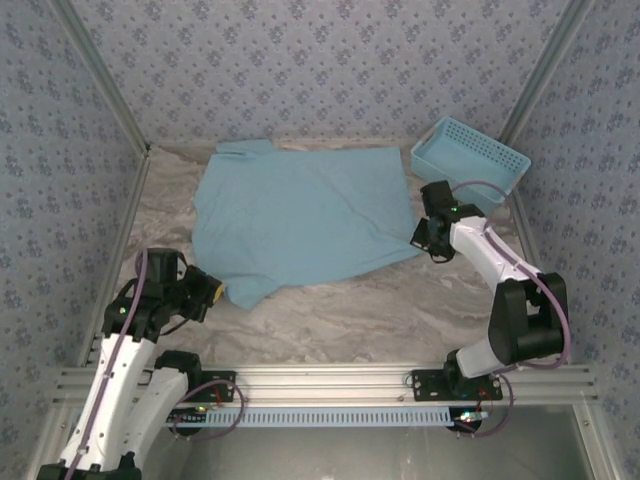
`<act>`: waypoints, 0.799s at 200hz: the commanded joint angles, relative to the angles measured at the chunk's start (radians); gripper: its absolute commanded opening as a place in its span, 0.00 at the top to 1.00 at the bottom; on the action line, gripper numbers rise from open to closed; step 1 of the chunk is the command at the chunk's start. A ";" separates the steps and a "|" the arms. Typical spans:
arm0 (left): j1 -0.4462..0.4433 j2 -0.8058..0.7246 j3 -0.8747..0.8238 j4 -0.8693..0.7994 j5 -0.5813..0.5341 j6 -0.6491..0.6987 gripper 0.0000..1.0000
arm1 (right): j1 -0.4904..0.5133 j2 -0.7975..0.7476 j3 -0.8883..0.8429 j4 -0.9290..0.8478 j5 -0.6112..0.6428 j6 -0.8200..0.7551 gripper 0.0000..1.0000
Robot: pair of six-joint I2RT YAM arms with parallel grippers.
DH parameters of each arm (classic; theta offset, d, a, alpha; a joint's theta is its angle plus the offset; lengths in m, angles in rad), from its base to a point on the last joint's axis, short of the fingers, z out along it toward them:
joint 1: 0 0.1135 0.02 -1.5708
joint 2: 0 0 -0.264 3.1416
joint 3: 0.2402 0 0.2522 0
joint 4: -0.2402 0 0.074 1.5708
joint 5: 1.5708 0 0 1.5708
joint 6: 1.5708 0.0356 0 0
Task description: Fold and stack the t-shirts
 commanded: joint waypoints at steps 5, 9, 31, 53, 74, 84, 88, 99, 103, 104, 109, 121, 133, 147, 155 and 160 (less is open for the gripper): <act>-0.003 -0.005 -0.073 -0.070 0.042 -0.023 1.00 | -0.004 -0.007 0.009 -0.032 0.028 -0.032 1.00; -0.003 -0.008 -0.091 -0.064 0.043 -0.024 1.00 | -0.004 -0.001 0.005 -0.031 0.028 -0.028 1.00; -0.003 -0.031 -0.172 -0.059 0.036 -0.015 1.00 | 0.000 0.025 -0.039 -0.026 0.034 -0.006 1.00; -0.003 -0.050 -0.231 -0.111 0.036 0.024 1.00 | -0.004 0.044 -0.100 -0.028 0.063 0.009 1.00; -0.005 -0.087 -0.272 -0.163 0.052 0.046 1.00 | -0.015 0.036 -0.150 -0.027 0.100 0.032 1.00; -0.005 -0.107 -0.287 -0.168 0.069 0.047 1.00 | -0.021 0.028 -0.164 -0.019 0.096 0.027 1.00; -0.005 -0.113 -0.291 -0.167 0.079 0.046 0.99 | -0.021 0.025 -0.166 -0.015 0.092 0.026 1.00; -0.005 -0.120 -0.291 -0.167 0.097 0.049 0.83 | -0.021 0.022 -0.162 -0.014 0.083 0.025 1.00; -0.005 -0.119 -0.284 -0.172 0.097 0.051 0.78 | -0.020 0.022 -0.157 -0.022 0.087 0.026 1.00; -0.005 -0.119 -0.283 -0.175 0.097 0.051 0.77 | -0.021 0.022 -0.155 -0.024 0.088 0.025 0.99; -0.005 -0.116 -0.265 -0.191 0.086 0.057 0.71 | -0.020 0.020 -0.145 -0.034 0.091 0.025 0.96; -0.005 -0.103 -0.189 -0.248 0.019 0.076 0.63 | -0.021 0.014 -0.124 -0.074 0.118 0.027 0.87; -0.006 -0.076 -0.093 -0.287 -0.060 0.102 0.58 | -0.026 -0.013 -0.111 -0.105 0.140 0.045 0.69; -0.005 -0.010 0.008 -0.275 -0.115 0.137 0.58 | -0.025 -0.058 -0.095 -0.130 0.162 0.082 0.58; -0.006 0.042 0.054 -0.243 -0.117 0.154 0.58 | -0.023 -0.086 -0.087 -0.132 0.178 0.100 0.57; -0.006 0.079 0.076 -0.218 -0.115 0.166 0.58 | -0.022 -0.100 -0.083 -0.124 0.189 0.101 0.57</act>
